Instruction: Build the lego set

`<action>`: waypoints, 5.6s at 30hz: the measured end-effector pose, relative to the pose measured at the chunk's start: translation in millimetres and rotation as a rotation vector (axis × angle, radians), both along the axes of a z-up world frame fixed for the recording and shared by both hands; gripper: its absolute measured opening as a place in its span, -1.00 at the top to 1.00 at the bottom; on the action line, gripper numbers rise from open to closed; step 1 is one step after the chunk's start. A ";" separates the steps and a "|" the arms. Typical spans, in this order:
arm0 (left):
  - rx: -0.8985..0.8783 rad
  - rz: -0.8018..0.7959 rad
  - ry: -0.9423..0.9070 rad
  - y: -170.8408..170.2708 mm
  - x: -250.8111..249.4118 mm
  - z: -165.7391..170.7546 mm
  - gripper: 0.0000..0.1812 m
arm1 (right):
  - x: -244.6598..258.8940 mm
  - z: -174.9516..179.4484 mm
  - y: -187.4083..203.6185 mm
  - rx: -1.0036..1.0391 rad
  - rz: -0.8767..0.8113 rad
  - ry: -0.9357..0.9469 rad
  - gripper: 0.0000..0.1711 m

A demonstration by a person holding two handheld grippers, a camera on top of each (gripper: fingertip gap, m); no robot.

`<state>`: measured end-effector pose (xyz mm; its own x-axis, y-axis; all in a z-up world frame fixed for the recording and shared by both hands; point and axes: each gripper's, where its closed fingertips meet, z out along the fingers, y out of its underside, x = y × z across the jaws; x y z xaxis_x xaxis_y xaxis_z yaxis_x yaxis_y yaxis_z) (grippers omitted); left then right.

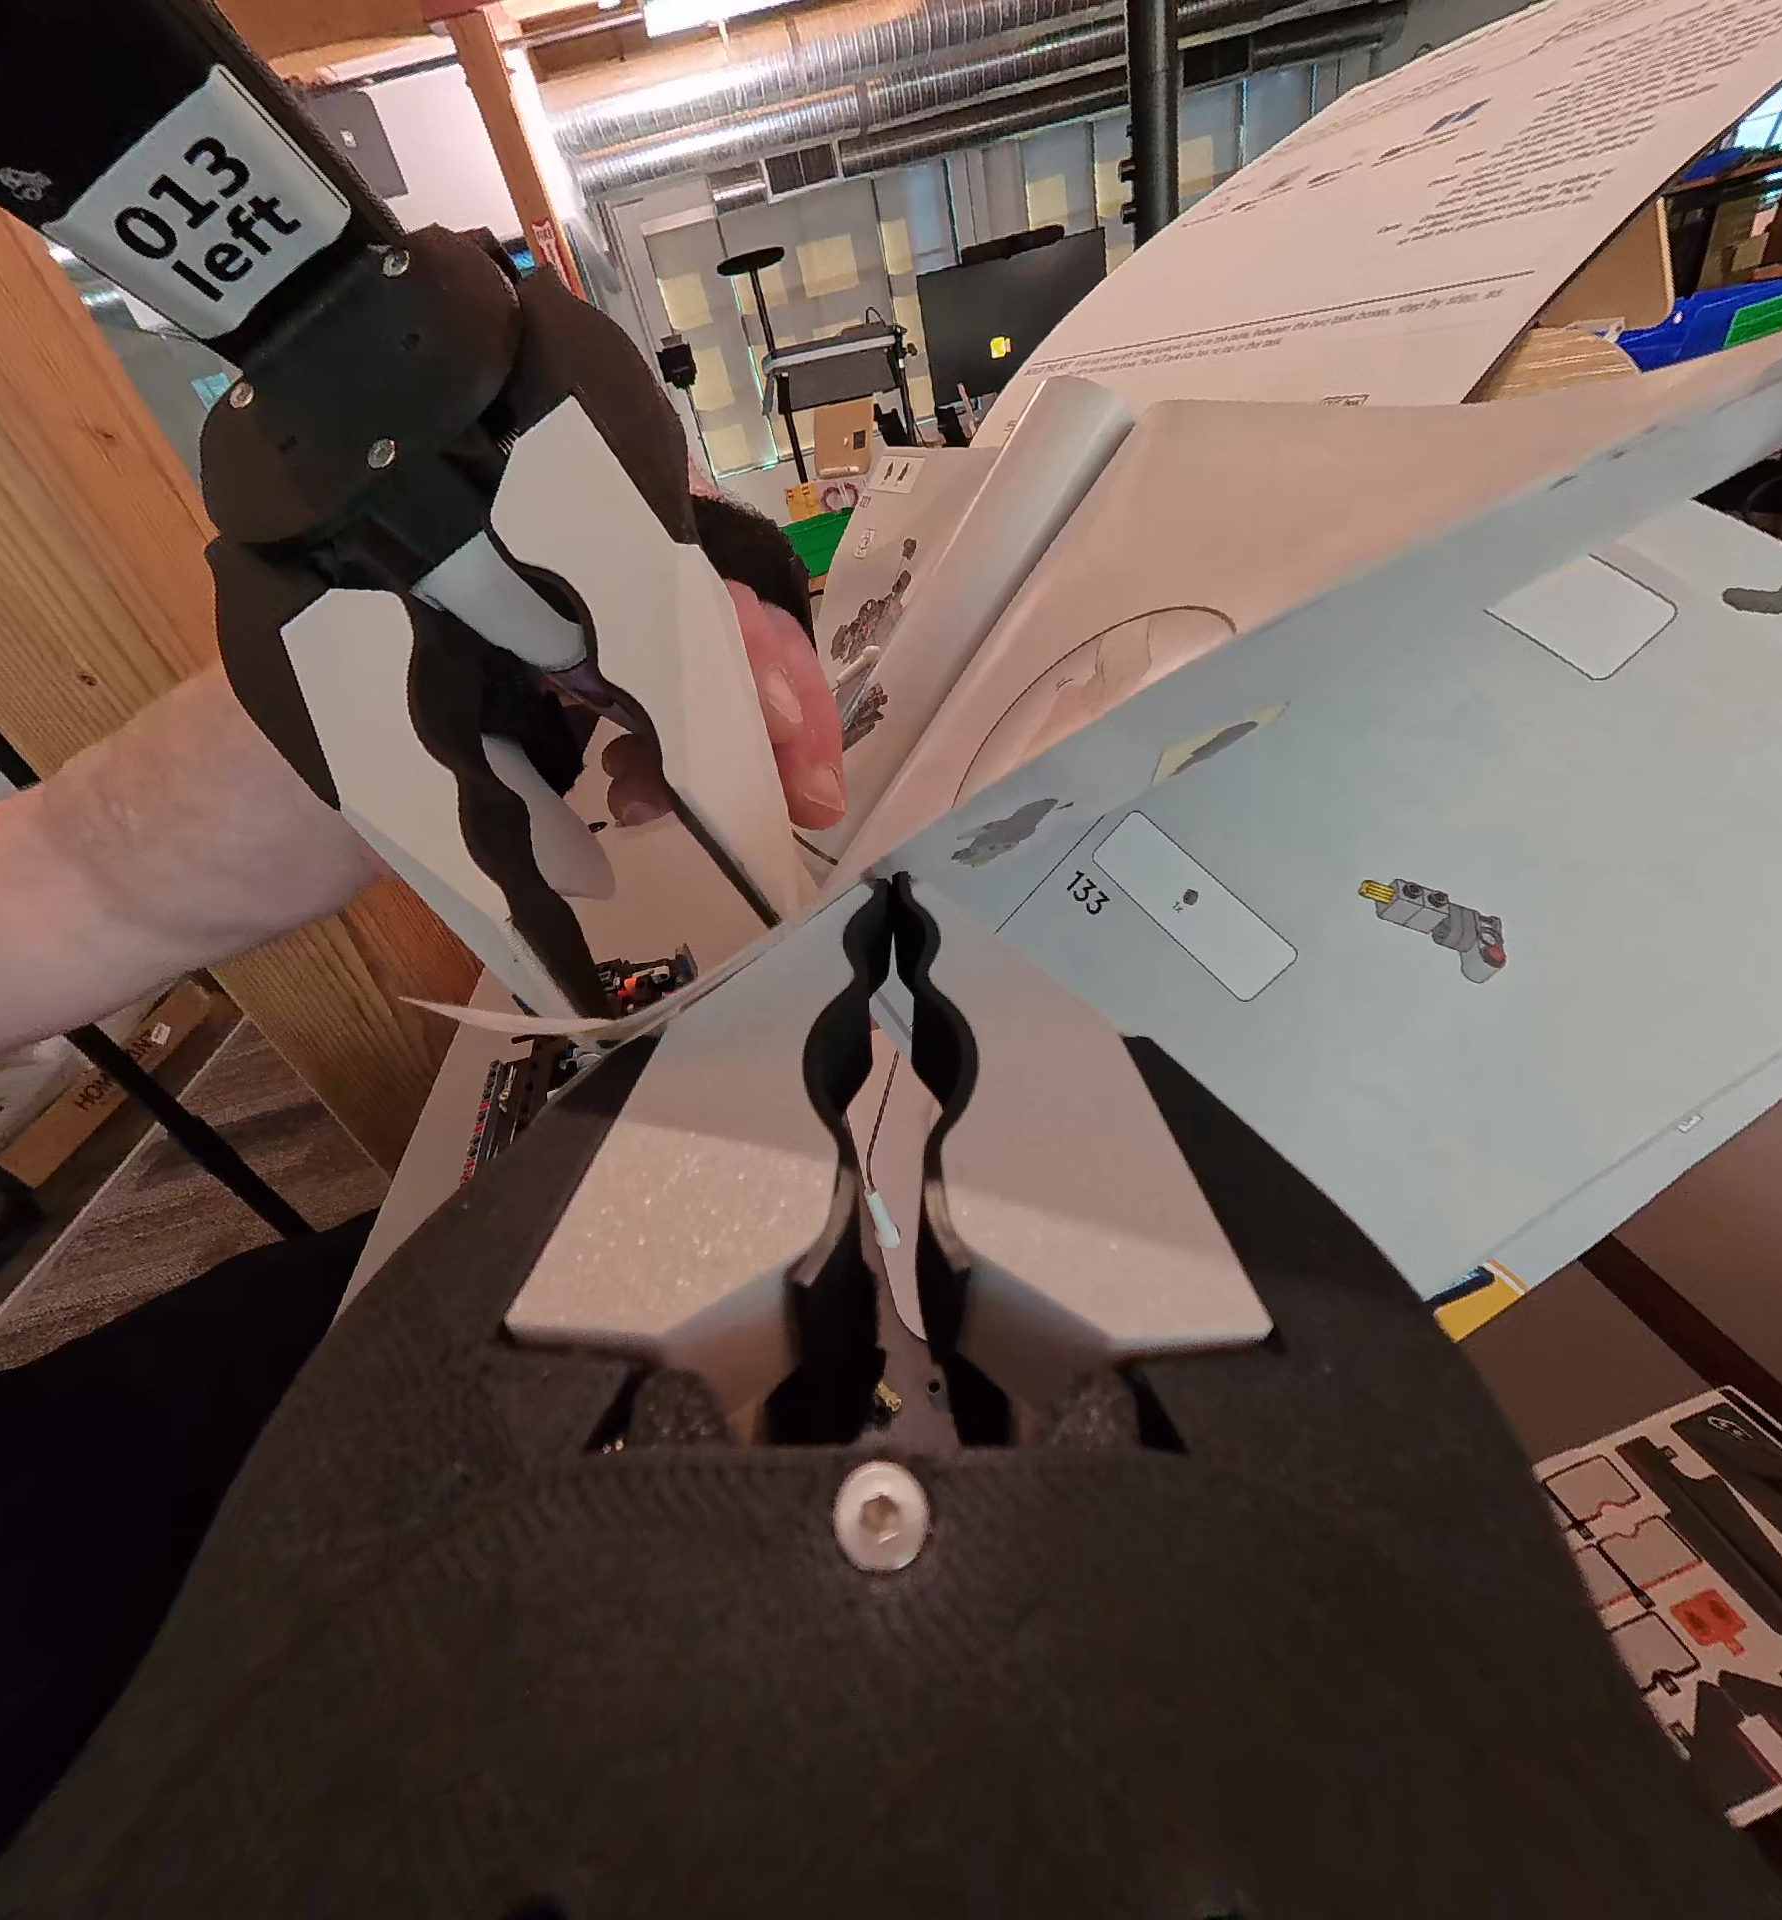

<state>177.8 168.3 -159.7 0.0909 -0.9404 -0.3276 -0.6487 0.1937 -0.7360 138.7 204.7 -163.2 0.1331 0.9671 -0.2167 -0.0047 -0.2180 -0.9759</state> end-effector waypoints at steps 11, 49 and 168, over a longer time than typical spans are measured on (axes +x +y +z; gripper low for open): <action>-0.005 -0.005 0.004 0.2 -1.1 0.3 0.68 | -1.0 0.1 0.2 -0.002 0.000 0.005 1.00; 0.047 0.007 0.094 2.3 1.6 -5.0 0.65 | -1.1 -4.1 5.1 -0.026 0.010 0.023 1.00; 0.269 0.239 -0.449 -29.5 -28.5 51.3 1.00 | 2.8 19.9 -8.9 -0.026 0.062 0.113 1.00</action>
<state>149.3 138.8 -108.4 0.4764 -0.7654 -0.4326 -0.3329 0.2984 -0.8945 141.5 195.8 -143.4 0.0469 0.9665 -0.2523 -0.1000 -0.2467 -0.9639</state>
